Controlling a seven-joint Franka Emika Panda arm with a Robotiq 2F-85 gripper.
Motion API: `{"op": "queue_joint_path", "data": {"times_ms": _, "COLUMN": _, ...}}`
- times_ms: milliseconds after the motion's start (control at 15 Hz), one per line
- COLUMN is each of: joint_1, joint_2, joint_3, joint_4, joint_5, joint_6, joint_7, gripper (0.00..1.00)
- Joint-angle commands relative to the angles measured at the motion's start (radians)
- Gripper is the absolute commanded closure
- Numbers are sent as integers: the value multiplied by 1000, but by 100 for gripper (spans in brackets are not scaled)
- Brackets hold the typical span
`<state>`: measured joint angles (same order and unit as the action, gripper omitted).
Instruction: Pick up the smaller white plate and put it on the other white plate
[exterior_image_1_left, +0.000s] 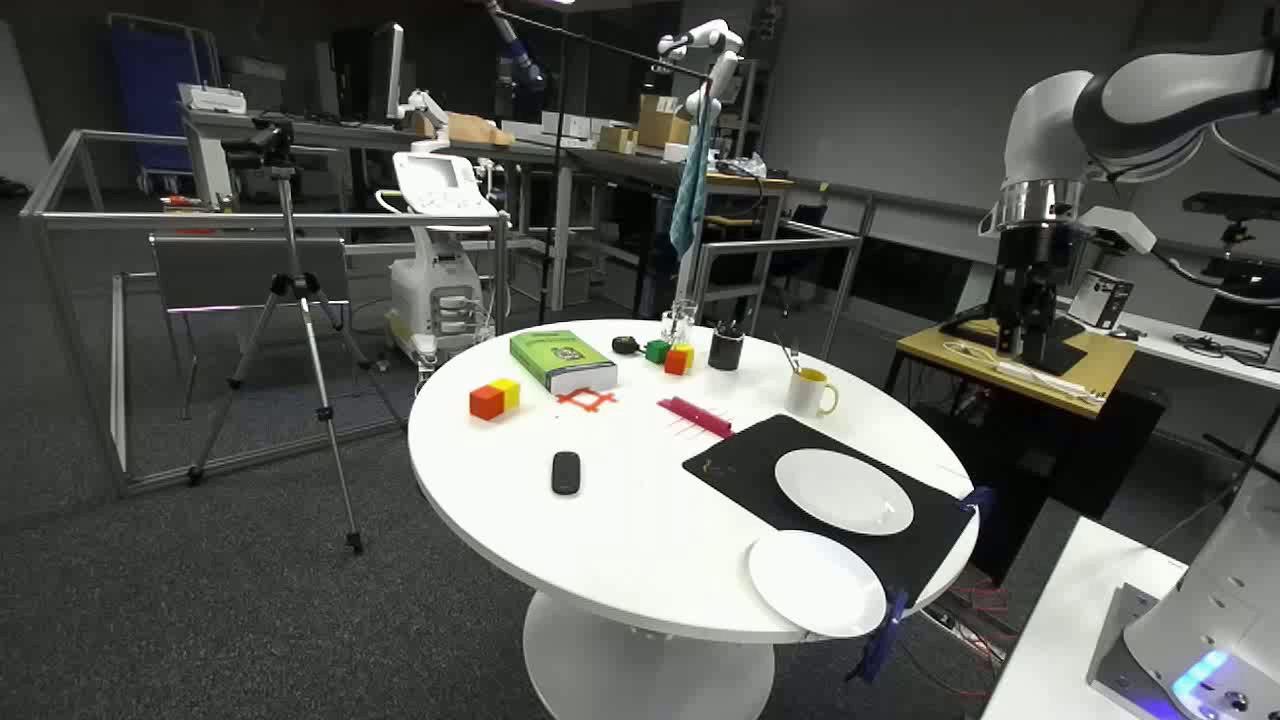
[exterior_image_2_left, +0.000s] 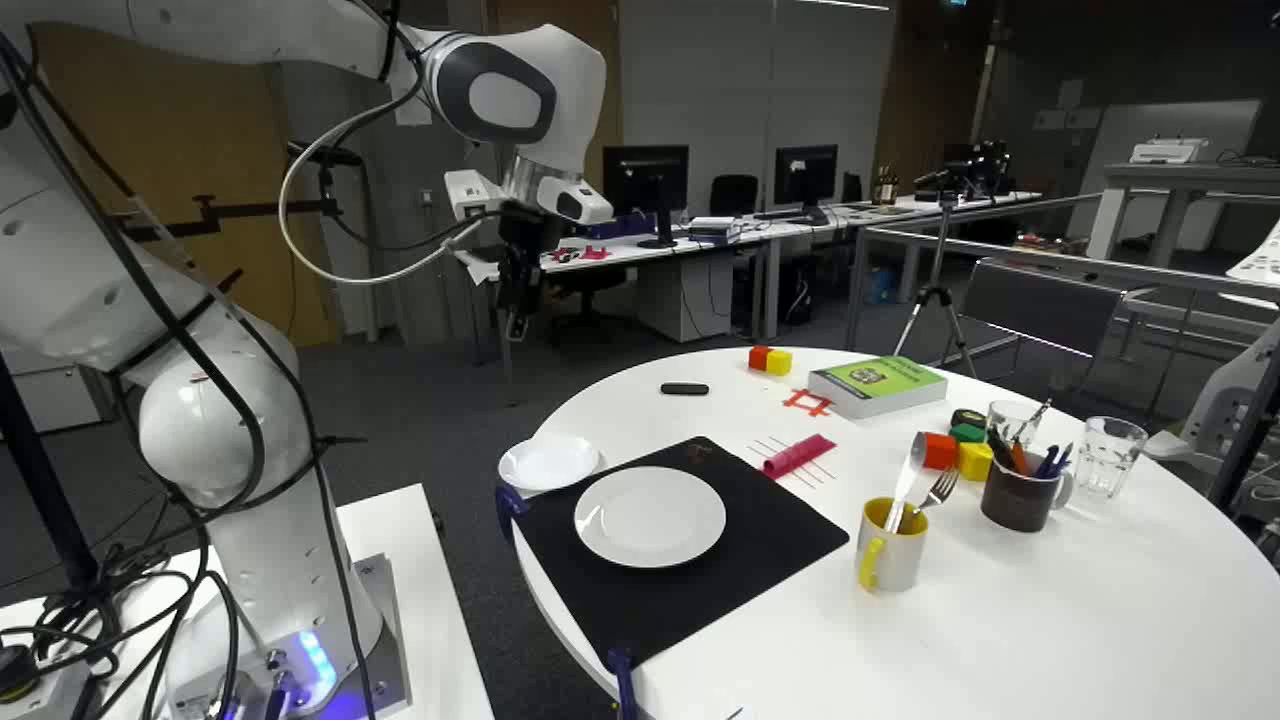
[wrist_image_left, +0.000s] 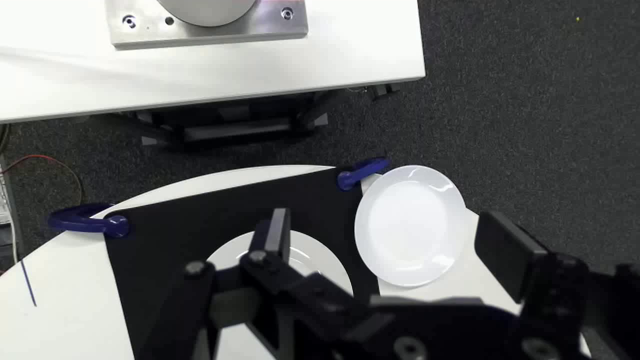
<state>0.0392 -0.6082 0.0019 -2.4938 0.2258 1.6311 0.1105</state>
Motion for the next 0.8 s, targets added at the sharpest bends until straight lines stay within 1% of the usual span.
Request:
{"op": "queue_joint_path", "data": {"times_ms": 0, "joint_1": -15, "joint_2": 1, "joint_3": 12, "joint_4": 2, "joint_5": 5, "joint_6": -3, "joint_7": -6, "gripper": 0}}
{"op": "queue_joint_path", "data": {"times_ms": 267, "joint_1": -15, "joint_2": 1, "joint_3": 12, "joint_4": 2, "joint_5": 5, "joint_6": -3, "joint_7": -6, "gripper": 0}}
{"op": "queue_joint_path", "data": {"times_ms": 400, "joint_1": -5, "joint_2": 53, "joint_3": 52, "joint_4": 34, "joint_5": -15, "joint_6": 8, "joint_7": 22, "gripper": 0}}
{"op": "queue_joint_path", "data": {"times_ms": 600, "joint_1": 23, "joint_2": 128, "joint_3": 118, "joint_4": 86, "joint_5": -53, "joint_6": 23, "joint_7": 17, "gripper": 0}}
{"op": "queue_joint_path", "data": {"times_ms": 733, "joint_1": 47, "joint_2": 188, "joint_3": 174, "joint_4": 133, "joint_5": -98, "joint_6": 27, "joint_7": 8, "gripper": 0}}
